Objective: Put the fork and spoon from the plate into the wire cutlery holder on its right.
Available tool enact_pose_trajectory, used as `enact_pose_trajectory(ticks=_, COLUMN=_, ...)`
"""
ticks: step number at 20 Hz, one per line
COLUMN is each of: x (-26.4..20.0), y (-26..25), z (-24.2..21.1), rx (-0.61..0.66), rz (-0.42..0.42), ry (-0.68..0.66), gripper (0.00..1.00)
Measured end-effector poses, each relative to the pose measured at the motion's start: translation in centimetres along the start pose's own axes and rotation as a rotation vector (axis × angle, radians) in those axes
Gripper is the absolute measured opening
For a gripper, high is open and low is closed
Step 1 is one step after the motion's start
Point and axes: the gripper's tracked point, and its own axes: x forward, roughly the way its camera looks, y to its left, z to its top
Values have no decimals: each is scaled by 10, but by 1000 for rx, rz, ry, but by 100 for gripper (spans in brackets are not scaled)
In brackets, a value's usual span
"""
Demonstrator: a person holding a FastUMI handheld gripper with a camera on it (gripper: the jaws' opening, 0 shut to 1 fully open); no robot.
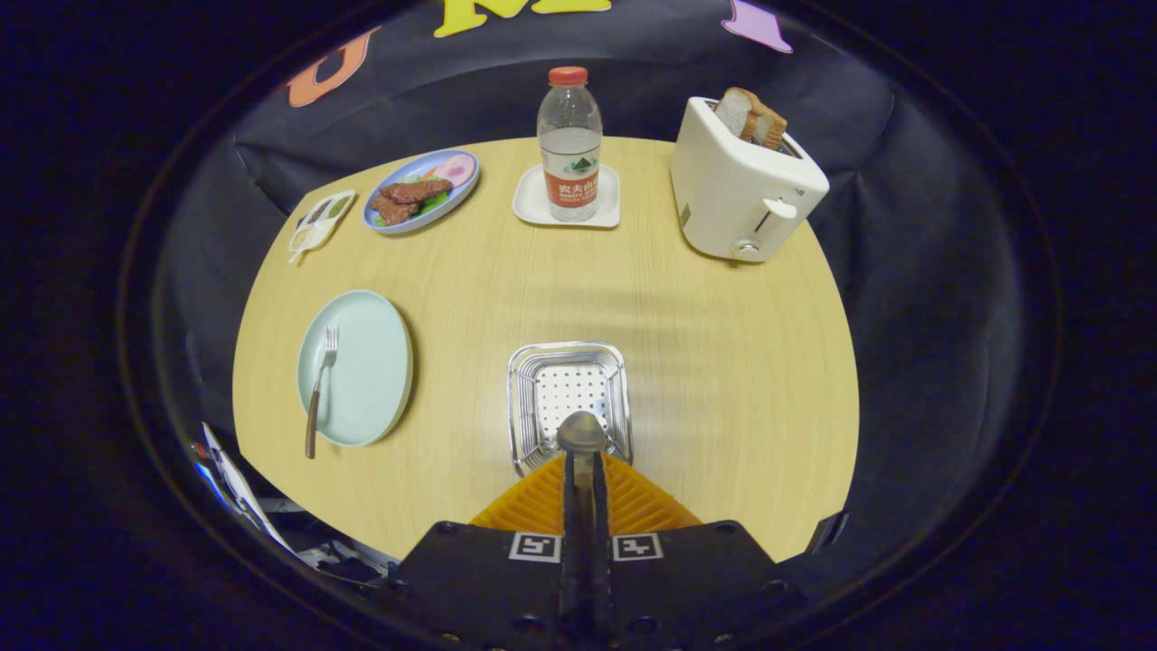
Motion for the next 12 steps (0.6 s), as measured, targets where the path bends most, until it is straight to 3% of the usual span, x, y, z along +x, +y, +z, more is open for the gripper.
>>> enact_pose_trajectory(ticks=7, x=-3, y=17, z=13, rx=12, rz=29, ry=-38, gripper=6)
enact_pose_trajectory(ticks=12, x=-14, y=48, z=21, rx=-11, rz=60, ry=-113, gripper=25)
